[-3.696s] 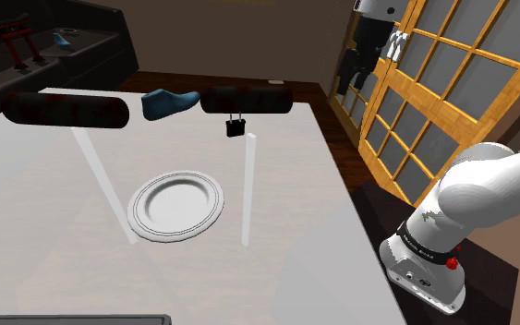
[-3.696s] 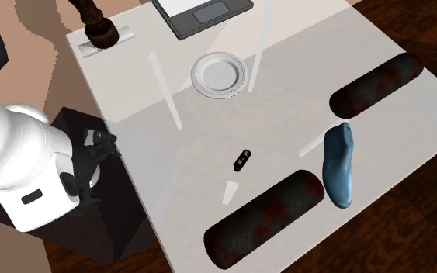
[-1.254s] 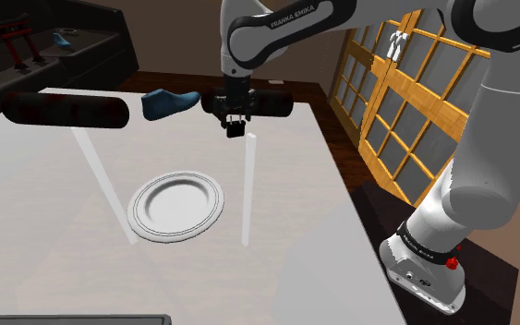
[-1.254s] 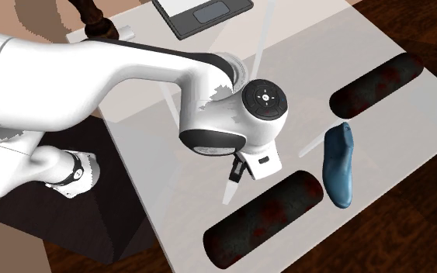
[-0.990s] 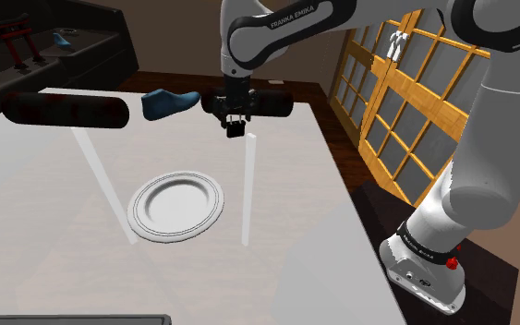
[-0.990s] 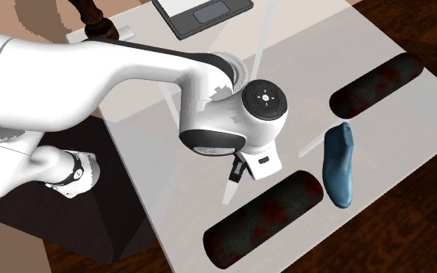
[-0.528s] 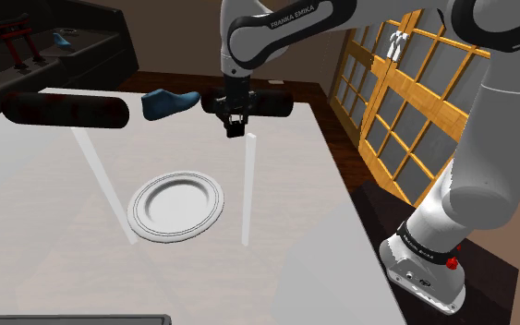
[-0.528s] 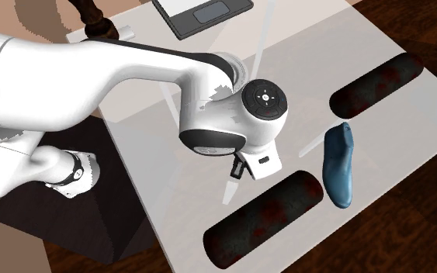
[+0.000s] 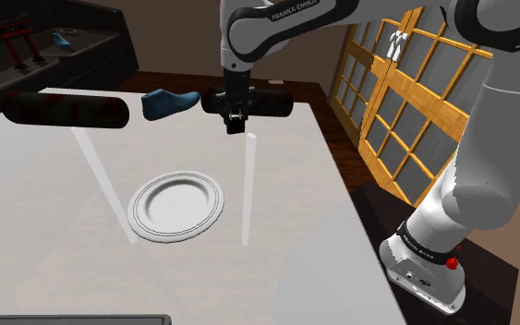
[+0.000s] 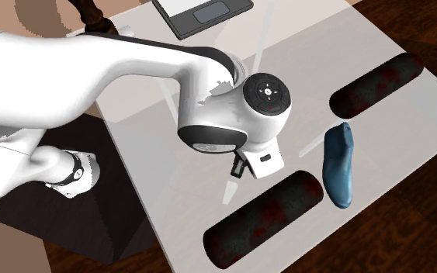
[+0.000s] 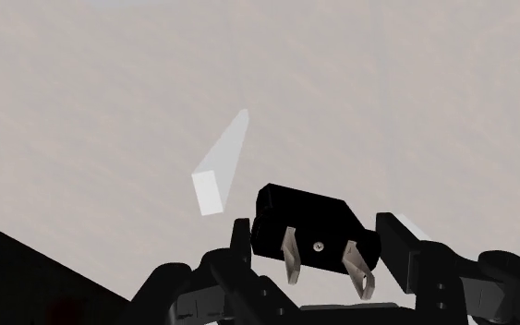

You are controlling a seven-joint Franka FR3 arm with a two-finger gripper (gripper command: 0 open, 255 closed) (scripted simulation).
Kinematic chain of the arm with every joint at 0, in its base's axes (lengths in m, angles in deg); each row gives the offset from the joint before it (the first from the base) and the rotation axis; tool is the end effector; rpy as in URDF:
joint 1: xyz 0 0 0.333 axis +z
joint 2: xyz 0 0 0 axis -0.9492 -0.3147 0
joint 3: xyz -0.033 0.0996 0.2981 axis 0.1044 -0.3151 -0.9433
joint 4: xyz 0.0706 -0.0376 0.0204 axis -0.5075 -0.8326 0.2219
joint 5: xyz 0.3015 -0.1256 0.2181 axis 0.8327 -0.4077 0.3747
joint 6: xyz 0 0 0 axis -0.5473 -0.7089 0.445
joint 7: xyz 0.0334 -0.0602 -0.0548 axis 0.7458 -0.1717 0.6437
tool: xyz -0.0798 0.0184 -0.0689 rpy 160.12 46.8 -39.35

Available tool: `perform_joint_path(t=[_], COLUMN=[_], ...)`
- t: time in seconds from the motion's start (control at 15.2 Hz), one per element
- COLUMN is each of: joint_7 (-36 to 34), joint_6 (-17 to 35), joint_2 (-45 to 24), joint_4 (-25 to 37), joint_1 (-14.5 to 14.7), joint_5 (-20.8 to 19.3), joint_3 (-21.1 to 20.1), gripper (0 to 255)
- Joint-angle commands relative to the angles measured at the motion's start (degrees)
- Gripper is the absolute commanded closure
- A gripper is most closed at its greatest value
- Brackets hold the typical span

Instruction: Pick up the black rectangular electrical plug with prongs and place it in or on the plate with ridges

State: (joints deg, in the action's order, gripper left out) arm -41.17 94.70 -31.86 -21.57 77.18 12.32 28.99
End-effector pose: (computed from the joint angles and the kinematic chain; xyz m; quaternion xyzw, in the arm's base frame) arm 0.5885 0.1861 0.4246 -0.9994 0.0353 0.0004 0.0047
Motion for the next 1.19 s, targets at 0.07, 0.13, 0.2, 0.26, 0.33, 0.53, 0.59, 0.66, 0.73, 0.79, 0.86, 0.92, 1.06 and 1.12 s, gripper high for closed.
perform_joint_path(t=[0.07, 0.13, 0.2, 0.26, 0.33, 0.53, 0.59, 0.66, 0.73, 0.79, 0.86, 0.92, 1.06, 1.12], joint_7=[0.12, 0.15, 0.19, 0.21, 0.24, 0.31, 0.32, 0.34, 0.35, 0.36, -0.83, -2.04, -4.5, -5.75], joint_6=[-2.19, -2.91, -3.62, -4.34, -5.07, -7.26, -8.0, -8.74, -9.48, -10.12, -9.97, -9.85, -9.66, -9.59], joint_2=[0.68, 0.87, 1.05, 1.22, 1.37, 1.76, 1.87, 1.96, 2.04, 2.1, 2.59, 3.02, 3.72, 4.0], joint_4=[1.51, 2.04, 2.58, 3.14, 3.71, 5.52, 6.16, 6.81, 7.47, 8.05, 7.43, 6.87, 5.98, 5.64], joint_1=[-0.03, -0.04, -0.05, -0.05, -0.05, -0.05, -0.05, -0.05, -0.04, -0.04, 0.65, 1.35, 2.74, 3.45], joint_5=[0.2, 0.25, 0.3, 0.35, 0.4, 0.51, 0.54, 0.57, 0.6, 0.61, 0.64, 0.65, 0.66, 0.65], joint_3=[-0.05, -0.06, -0.07, -0.09, -0.1, -0.13, -0.14, -0.15, -0.16, -0.17, -0.67, -1.17, -2.22, -2.75], gripper=[255, 255, 255, 255, 255, 255, 255, 255, 255, 255, 255, 255, 255, 255])
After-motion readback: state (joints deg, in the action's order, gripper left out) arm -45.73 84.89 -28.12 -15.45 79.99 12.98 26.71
